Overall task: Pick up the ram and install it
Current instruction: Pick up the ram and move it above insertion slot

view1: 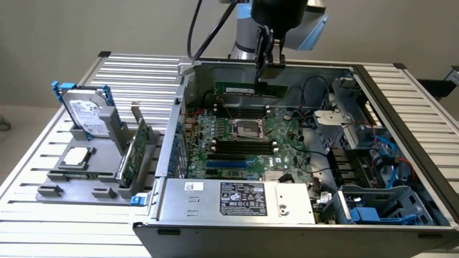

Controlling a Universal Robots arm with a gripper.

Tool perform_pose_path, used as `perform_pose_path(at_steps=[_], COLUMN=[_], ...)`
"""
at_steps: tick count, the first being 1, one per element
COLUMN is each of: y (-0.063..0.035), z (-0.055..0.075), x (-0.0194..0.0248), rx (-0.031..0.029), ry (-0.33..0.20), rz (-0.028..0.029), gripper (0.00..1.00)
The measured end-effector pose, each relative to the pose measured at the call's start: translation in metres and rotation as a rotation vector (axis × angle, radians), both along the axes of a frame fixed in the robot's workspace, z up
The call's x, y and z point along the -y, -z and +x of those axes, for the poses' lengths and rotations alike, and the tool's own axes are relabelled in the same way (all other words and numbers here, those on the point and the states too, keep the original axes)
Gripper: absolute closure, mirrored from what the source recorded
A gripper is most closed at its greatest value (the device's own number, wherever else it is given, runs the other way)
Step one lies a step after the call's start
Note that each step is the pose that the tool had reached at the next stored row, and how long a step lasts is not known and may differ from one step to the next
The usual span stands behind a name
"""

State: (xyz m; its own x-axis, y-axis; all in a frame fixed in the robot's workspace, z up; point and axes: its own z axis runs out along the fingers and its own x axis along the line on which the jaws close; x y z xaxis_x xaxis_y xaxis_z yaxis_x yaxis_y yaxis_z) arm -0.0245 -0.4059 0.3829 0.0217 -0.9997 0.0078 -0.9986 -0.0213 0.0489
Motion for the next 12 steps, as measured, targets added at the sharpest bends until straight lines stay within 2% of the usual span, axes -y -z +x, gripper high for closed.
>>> perform_pose_path(at_steps=[3, 12], y=[0.0031, 0.0186], z=[0.003, 0.005], x=[-0.0027, -0.0107], rx=[0.0013, 0.0035], ry=[0.0, -0.002], rz=[0.0033, 0.0035], gripper=[0.87, 0.87])
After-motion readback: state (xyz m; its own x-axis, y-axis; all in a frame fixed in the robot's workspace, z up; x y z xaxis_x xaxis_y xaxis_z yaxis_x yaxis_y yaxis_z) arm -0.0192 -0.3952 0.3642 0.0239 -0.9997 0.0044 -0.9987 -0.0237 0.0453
